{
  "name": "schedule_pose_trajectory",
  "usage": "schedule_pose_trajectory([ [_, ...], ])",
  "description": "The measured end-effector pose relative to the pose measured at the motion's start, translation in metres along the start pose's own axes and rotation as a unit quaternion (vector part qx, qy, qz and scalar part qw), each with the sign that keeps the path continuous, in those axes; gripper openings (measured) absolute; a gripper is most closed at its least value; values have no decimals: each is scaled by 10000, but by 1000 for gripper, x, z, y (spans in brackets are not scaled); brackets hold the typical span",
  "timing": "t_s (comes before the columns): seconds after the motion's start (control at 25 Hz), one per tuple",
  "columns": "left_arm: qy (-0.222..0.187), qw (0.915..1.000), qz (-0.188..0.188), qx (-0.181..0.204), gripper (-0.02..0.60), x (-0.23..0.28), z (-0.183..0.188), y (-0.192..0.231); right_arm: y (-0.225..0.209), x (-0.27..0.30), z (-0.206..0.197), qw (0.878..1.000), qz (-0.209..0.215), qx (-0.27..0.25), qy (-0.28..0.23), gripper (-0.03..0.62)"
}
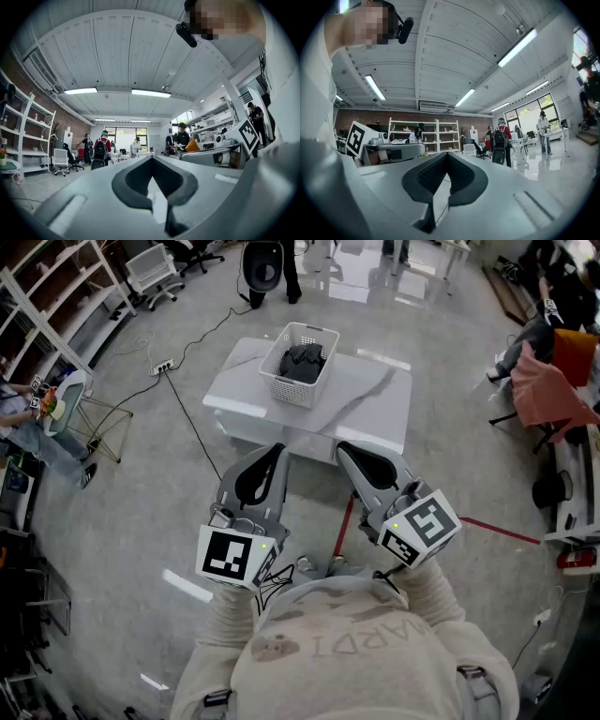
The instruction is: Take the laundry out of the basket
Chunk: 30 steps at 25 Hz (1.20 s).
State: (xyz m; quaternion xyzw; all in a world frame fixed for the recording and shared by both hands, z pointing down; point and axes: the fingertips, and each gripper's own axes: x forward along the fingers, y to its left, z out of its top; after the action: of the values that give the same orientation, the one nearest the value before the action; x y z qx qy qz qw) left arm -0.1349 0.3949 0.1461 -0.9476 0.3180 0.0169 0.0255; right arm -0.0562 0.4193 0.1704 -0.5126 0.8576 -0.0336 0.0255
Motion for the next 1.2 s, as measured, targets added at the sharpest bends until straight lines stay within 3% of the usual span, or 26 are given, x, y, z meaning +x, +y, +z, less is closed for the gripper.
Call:
schedule_pose_trajectory([
  [0.68,-51,9999,-82,-35,0,-2,-3,31,-2,22,0,9996,-203,203,-77,28],
  [0.96,-84,10000,-40,-9,0,-7,-11,61,-15,35,3,9979,-630,-83,-136,29],
  [1.2,-56,9999,91,-11,0,12,-22,88,-39,62,2,9977,-634,-140,-209,53],
])
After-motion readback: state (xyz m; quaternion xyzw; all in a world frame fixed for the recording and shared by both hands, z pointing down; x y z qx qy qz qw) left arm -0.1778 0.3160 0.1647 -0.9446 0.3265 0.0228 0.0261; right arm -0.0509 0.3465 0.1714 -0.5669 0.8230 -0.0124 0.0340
